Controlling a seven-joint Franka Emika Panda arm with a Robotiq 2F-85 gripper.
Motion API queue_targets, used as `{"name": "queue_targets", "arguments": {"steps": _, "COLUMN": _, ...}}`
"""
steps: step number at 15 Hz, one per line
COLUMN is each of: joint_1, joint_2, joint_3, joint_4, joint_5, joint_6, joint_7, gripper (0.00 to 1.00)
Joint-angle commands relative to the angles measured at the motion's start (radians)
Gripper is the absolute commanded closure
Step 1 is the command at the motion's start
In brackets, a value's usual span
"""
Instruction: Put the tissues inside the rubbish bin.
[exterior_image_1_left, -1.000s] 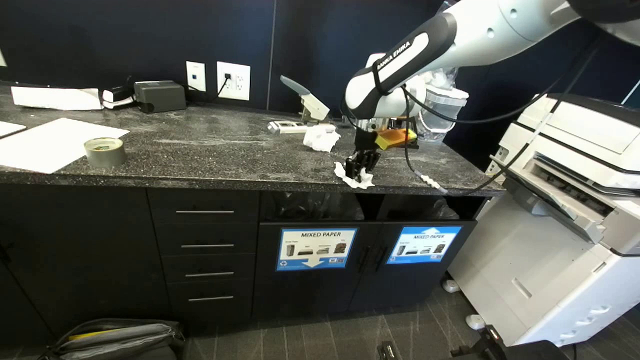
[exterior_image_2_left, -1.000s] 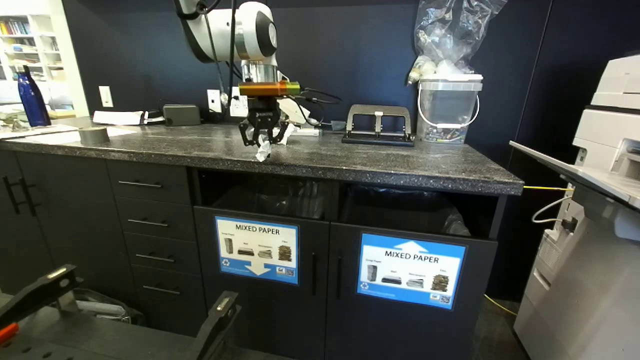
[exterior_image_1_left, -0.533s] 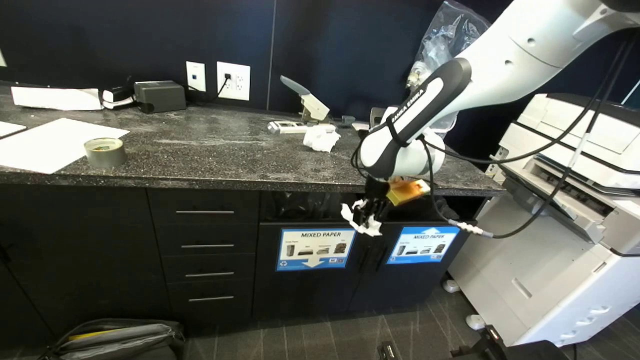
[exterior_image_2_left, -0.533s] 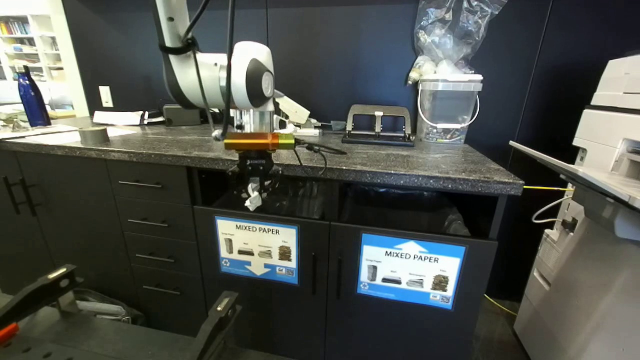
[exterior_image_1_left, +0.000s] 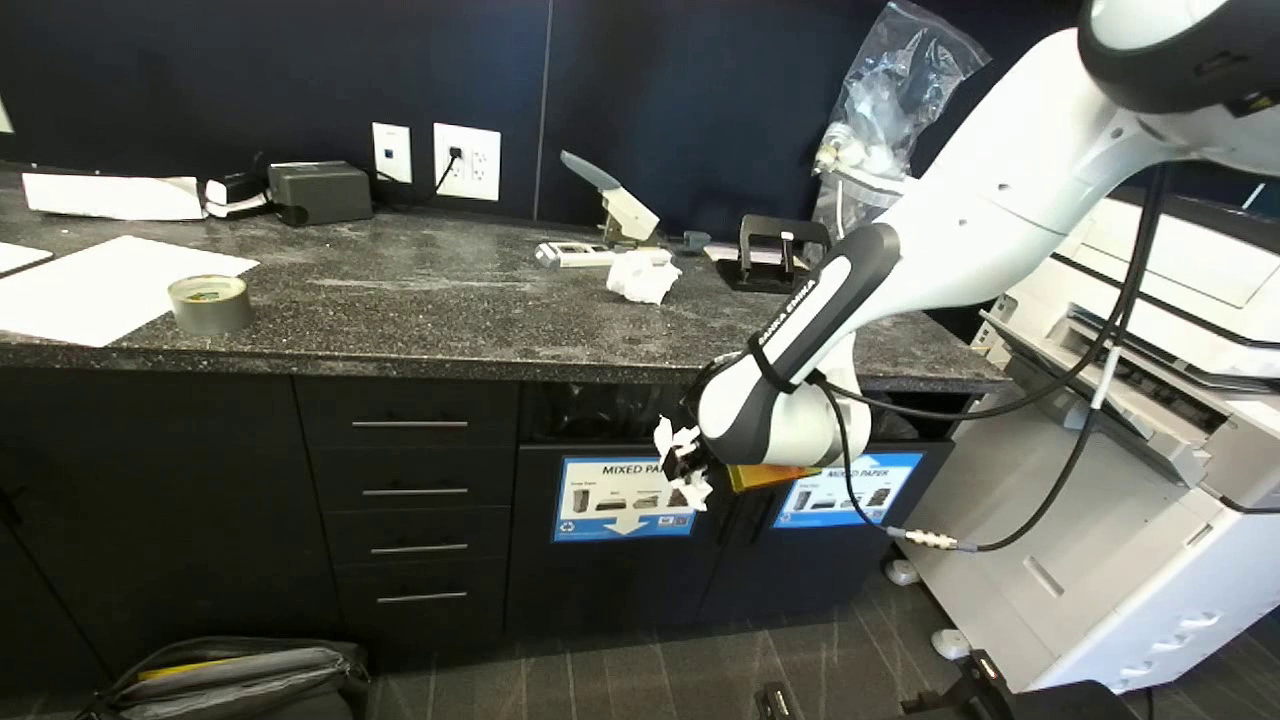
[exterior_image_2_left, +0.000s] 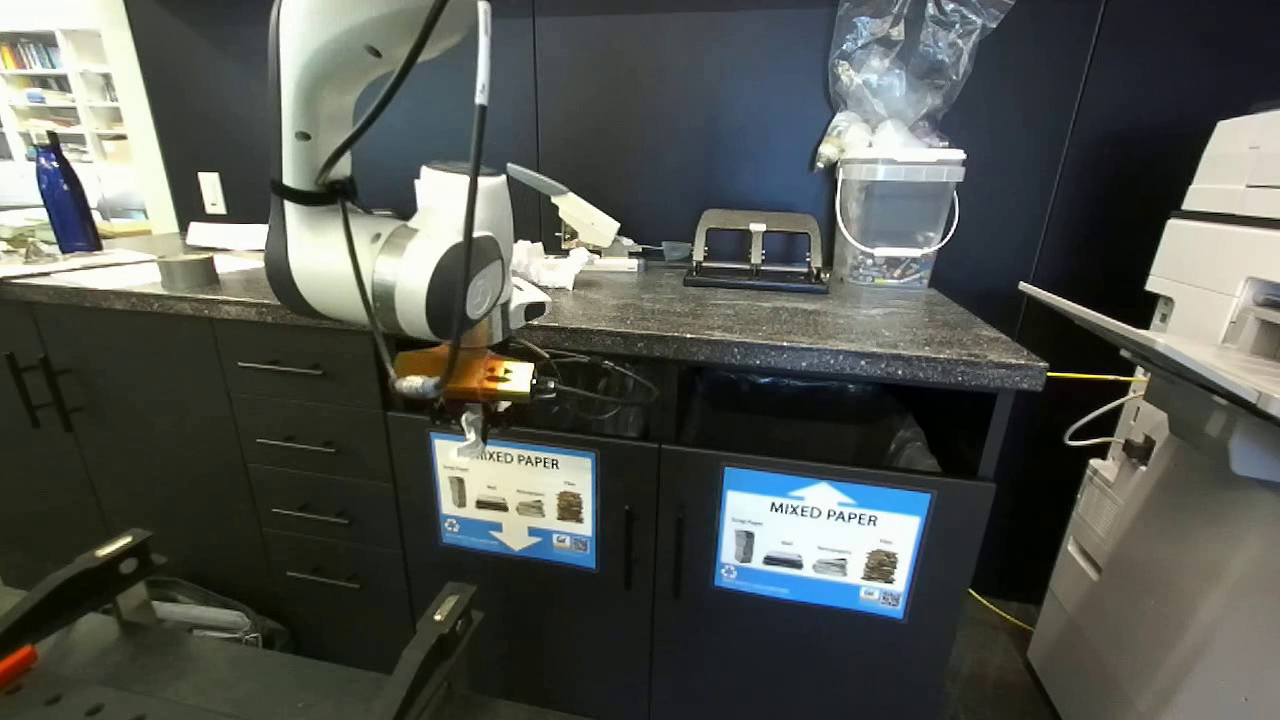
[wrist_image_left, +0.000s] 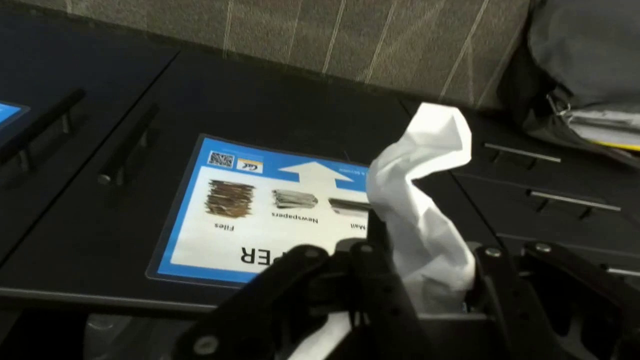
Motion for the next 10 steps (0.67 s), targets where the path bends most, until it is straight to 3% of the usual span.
{"name": "queue_targets", "arguments": {"steps": 1, "joint_1": -0.026, "joint_2": 0.124, "joint_3": 0.031, "joint_4": 0.061, "joint_5": -0.024, "joint_6": 0.227, "joint_7": 0.080, "gripper": 0.90}}
{"name": "queue_targets", "arguments": {"steps": 10, "joint_1": 0.028, "joint_2": 0.372, "joint_3": 0.020, "joint_4": 0.288, "joint_5": -0.058, "joint_6": 0.635, "joint_7": 0.281, "gripper": 0.89}}
